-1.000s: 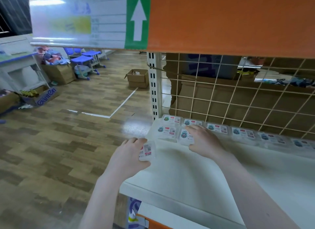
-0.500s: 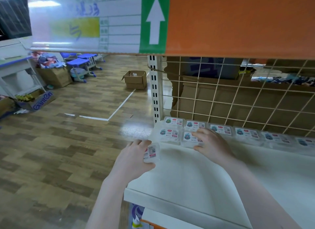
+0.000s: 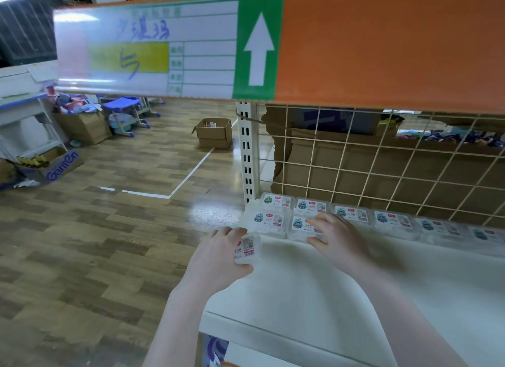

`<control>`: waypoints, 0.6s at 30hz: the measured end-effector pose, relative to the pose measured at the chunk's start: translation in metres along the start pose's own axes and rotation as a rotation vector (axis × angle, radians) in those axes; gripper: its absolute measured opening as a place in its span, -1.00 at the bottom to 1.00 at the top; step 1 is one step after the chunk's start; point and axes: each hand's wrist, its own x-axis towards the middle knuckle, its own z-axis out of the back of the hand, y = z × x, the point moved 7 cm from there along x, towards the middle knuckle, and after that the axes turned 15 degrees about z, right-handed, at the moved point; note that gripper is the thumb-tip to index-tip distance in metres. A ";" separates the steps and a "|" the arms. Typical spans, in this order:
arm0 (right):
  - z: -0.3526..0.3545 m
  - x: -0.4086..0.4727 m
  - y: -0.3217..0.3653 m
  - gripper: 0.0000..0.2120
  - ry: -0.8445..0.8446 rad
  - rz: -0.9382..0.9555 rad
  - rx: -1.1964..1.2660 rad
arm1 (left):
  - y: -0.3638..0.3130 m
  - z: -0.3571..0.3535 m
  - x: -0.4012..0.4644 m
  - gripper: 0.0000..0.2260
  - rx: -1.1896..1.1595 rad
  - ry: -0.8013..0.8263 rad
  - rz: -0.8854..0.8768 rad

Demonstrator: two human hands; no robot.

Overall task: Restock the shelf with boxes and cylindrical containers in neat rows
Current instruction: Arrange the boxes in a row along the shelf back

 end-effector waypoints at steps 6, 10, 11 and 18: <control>0.015 -0.017 -0.012 -0.60 -0.026 -0.044 -0.033 | -0.010 0.001 0.004 -0.39 0.012 0.000 -0.008; 0.020 -0.037 -0.028 -0.62 -0.017 -0.120 -0.059 | -0.021 -0.001 0.007 -0.39 0.021 0.005 -0.024; 0.021 -0.043 -0.033 -0.63 -0.024 -0.144 -0.054 | -0.025 -0.002 0.007 -0.39 0.026 0.004 -0.032; 0.034 -0.087 -0.062 -0.64 -0.046 -0.273 -0.042 | -0.067 -0.011 0.011 -0.39 0.053 0.033 -0.121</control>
